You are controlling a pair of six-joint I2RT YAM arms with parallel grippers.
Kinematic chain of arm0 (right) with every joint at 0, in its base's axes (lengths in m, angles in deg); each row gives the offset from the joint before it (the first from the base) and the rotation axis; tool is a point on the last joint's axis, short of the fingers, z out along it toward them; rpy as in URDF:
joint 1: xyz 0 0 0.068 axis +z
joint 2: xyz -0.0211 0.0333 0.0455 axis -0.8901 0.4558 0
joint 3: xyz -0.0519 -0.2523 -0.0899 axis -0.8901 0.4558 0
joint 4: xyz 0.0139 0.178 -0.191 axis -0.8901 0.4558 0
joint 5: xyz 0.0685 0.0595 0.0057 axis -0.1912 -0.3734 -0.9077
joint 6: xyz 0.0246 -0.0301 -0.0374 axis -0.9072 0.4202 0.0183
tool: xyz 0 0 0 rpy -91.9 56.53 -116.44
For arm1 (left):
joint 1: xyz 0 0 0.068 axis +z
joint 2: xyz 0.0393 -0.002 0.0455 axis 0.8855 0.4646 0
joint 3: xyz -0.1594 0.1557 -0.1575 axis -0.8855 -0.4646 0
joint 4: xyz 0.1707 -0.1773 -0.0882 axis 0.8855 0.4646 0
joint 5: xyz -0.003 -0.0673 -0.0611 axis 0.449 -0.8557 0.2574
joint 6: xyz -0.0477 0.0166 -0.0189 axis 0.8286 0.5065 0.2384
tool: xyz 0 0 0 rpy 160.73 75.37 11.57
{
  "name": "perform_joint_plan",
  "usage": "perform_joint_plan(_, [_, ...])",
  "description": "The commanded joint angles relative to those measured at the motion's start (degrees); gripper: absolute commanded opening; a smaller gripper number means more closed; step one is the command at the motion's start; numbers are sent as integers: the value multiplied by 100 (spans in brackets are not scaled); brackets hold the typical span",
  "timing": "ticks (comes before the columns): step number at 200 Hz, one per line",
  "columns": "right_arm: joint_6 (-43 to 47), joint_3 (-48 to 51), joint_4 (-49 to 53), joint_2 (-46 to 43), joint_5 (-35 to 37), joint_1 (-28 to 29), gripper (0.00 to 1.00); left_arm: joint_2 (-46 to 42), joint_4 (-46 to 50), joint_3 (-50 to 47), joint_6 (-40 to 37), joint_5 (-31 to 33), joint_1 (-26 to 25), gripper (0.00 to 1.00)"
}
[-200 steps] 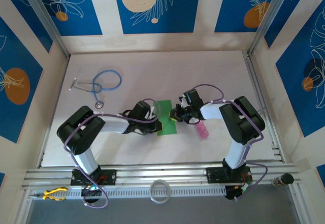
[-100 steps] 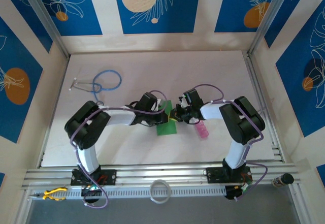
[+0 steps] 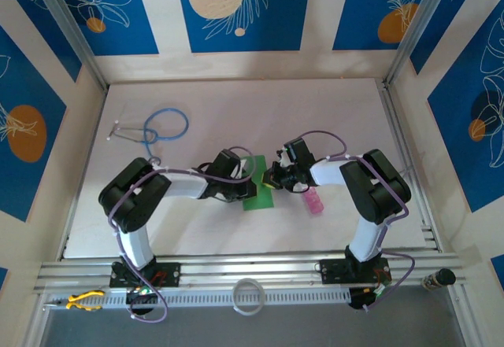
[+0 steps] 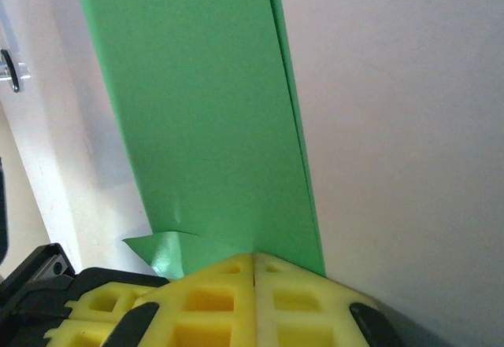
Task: Fold a paper plane with a square sheet of paper (pick it up from the middle)
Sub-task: Fold the triangle a second time at the center of the table.
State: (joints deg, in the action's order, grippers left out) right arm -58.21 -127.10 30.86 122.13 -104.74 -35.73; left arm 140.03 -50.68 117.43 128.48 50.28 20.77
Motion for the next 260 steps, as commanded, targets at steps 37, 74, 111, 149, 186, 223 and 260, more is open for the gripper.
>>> perform_joint_plan(37, [113,81,530,235,389,-4,0,-357,750,-557,-296,-111,-80,9])
perform_joint_plan(74, [126,67,554,204,411,-8,0,-655,1404,-666,-708,-21,-183,9])
perform_joint_plan(111, [133,30,611,165,422,9,0,-890,1842,-798,-904,183,-215,7])
perform_joint_plan(149, [192,-33,696,142,403,18,0,-1250,1848,-858,-887,213,-219,7])
perform_joint_plan(186, [316,-235,787,69,185,43,0,-1648,1772,-395,-1019,286,-161,7])
perform_joint_plan(223, [504,-502,900,-126,13,53,3,-1300,1560,98,-1089,352,88,9])
perform_joint_plan(260, [595,-702,1154,-253,-23,44,7,-550,1798,666,-1399,441,129,8])
